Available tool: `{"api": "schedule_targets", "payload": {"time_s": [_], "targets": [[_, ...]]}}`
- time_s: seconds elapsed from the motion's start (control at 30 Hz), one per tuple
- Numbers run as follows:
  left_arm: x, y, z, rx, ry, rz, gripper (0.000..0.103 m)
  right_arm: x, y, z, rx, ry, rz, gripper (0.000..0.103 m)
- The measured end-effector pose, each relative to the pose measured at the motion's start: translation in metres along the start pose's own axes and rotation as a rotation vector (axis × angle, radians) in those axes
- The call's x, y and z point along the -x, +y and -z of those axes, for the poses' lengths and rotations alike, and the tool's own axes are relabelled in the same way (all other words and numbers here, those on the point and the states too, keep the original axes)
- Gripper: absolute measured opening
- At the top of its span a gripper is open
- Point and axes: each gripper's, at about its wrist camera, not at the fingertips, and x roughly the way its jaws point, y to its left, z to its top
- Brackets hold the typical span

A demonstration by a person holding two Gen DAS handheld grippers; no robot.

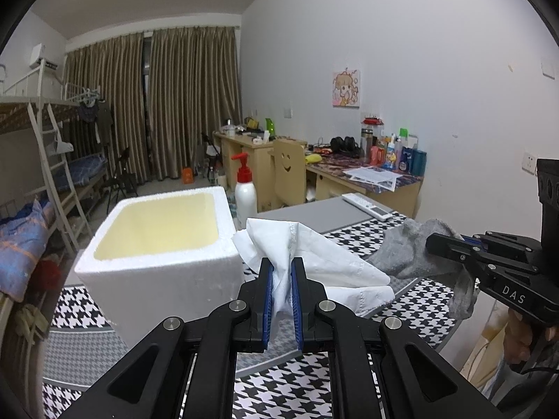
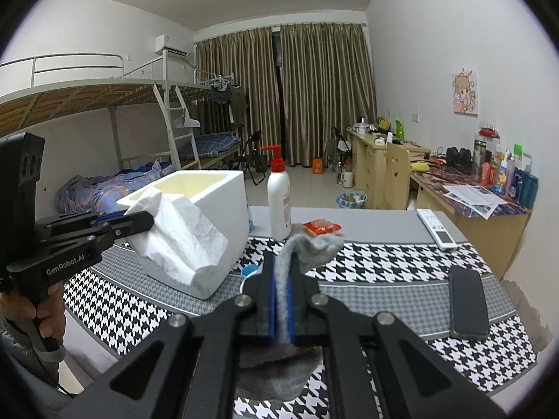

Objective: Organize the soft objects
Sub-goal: 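Lift the tissue pack and grey sock and carry both over the white foam box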

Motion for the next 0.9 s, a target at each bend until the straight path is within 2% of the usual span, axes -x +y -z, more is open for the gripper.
{"api": "schedule_targets", "payload": {"time_s": [0.9], "targets": [[0.000, 0.016, -0.041, 0.001, -0.079, -0.047, 0.011, -0.017, 0.007, -0.042, 0.035, -0.051, -0.008, 0.008]]}}
